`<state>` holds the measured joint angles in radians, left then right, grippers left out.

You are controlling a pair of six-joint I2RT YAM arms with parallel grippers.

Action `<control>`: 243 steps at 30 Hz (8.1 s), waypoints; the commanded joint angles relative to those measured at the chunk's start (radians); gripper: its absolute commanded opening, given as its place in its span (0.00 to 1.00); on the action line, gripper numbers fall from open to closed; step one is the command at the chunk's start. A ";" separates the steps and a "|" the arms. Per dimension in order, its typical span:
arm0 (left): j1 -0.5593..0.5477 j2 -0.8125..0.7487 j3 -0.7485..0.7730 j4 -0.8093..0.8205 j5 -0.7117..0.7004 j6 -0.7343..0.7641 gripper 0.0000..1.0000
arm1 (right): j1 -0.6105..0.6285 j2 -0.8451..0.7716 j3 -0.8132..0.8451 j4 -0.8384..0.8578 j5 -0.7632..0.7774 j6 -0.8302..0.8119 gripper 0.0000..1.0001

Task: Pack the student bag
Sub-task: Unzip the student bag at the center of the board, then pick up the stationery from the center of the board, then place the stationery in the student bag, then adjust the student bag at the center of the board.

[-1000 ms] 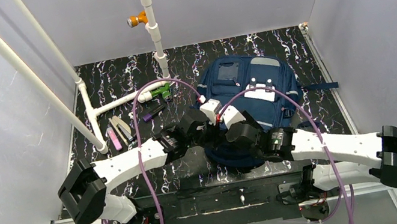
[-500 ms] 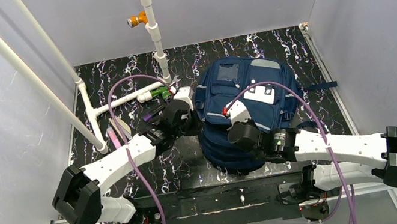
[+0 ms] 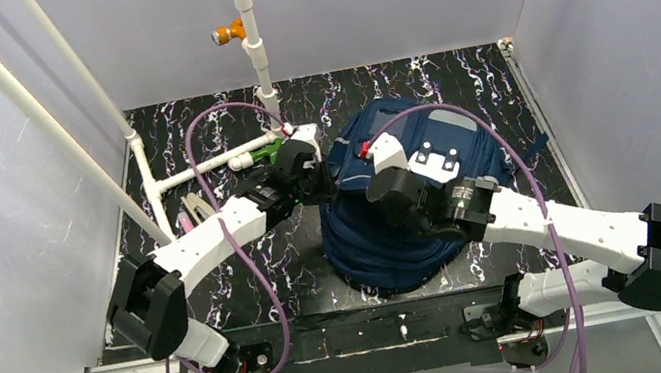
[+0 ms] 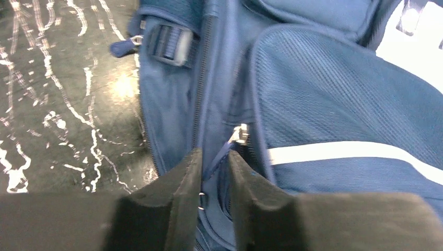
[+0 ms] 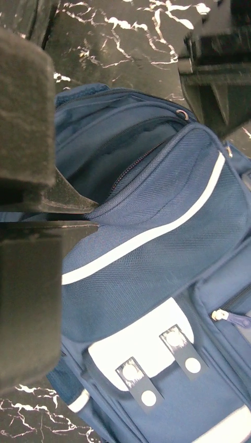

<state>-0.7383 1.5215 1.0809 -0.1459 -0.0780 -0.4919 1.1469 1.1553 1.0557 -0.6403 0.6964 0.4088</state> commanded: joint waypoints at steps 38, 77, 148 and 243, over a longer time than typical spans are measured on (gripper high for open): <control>0.579 0.156 0.109 -0.436 -0.468 -0.078 0.98 | -0.455 0.009 0.096 0.214 -0.678 0.051 0.01; 0.682 0.279 0.159 -0.447 -0.380 -0.102 0.57 | -0.480 -0.007 0.080 0.239 -0.732 0.099 0.01; -0.191 -0.036 0.054 0.129 -0.202 -0.734 0.86 | -0.485 -0.087 0.025 0.290 -0.710 0.229 0.01; 0.069 0.089 -0.221 0.336 0.585 0.989 0.42 | -1.130 -0.037 -0.245 0.066 -0.977 -0.017 0.76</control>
<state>-0.6609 1.6264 0.8387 0.1421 0.4854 0.5156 0.0204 1.1332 0.8108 -0.5880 -0.2642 0.4133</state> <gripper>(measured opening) 0.414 0.755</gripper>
